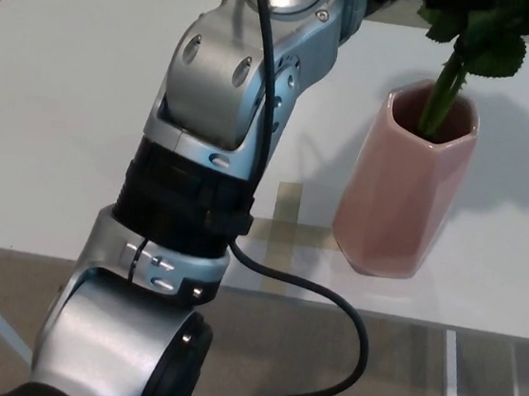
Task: Use the left hand to pick up the rose and then lift and insert it into the pink vase.
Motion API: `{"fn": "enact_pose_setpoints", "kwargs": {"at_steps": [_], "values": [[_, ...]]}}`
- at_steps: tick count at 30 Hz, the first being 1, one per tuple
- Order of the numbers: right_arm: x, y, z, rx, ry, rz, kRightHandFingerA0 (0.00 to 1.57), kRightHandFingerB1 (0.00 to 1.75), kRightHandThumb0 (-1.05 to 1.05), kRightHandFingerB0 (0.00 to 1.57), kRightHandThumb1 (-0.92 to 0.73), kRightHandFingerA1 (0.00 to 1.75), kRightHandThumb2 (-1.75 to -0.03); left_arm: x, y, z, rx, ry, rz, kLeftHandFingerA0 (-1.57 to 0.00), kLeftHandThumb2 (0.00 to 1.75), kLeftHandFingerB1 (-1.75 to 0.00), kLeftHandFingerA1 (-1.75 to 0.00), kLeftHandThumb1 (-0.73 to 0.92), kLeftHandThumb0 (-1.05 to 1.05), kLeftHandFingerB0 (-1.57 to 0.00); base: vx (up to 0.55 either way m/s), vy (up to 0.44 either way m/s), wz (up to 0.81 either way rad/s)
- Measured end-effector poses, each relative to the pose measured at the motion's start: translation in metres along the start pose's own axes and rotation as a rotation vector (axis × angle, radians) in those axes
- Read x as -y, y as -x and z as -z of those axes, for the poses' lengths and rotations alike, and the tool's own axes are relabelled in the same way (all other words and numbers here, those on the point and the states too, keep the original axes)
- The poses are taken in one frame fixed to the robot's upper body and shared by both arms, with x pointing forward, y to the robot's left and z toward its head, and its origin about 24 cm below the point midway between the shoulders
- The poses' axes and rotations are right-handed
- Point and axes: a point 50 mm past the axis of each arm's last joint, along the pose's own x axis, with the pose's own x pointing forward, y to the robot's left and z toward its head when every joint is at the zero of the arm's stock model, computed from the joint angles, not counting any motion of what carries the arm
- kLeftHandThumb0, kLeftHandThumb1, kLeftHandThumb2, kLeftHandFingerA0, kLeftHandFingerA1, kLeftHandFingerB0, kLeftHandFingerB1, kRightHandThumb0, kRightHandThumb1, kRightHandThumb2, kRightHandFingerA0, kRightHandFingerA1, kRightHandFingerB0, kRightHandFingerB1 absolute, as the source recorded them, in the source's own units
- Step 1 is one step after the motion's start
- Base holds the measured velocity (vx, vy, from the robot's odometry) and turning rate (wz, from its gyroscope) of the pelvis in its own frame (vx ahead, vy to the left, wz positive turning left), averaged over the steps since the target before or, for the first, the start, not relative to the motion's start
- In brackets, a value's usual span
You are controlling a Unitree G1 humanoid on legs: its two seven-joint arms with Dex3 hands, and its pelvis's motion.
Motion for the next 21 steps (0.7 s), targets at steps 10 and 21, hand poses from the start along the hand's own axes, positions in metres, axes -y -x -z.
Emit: {"fn": "enact_pose_setpoints", "kwargs": {"at_steps": [10,21], "values": [[-0.0001,-0.0001,-0.0004,0.001,0.002,0.000,0.61,0.39,-0.34,0.56,-0.66,0.42,-0.59,-0.0047,0.0017,0.0023,-0.006,0.002,-0.014,-0.90,0.70,-0.87,-1.37,0.83,-0.14,-0.87,0.00,0.000,0.00],[0.0000,-0.0002,-0.0012,0.003,0.000,-0.003,0.61,0.39,-0.34,0.55,-0.66,0.42,-0.59,-0.0058,0.0032,0.0080,-0.020,0.003,-0.018,-0.90,0.69,-0.93,-1.42,0.84,-0.15,-0.84,0.00,0.000,0.00]]}}
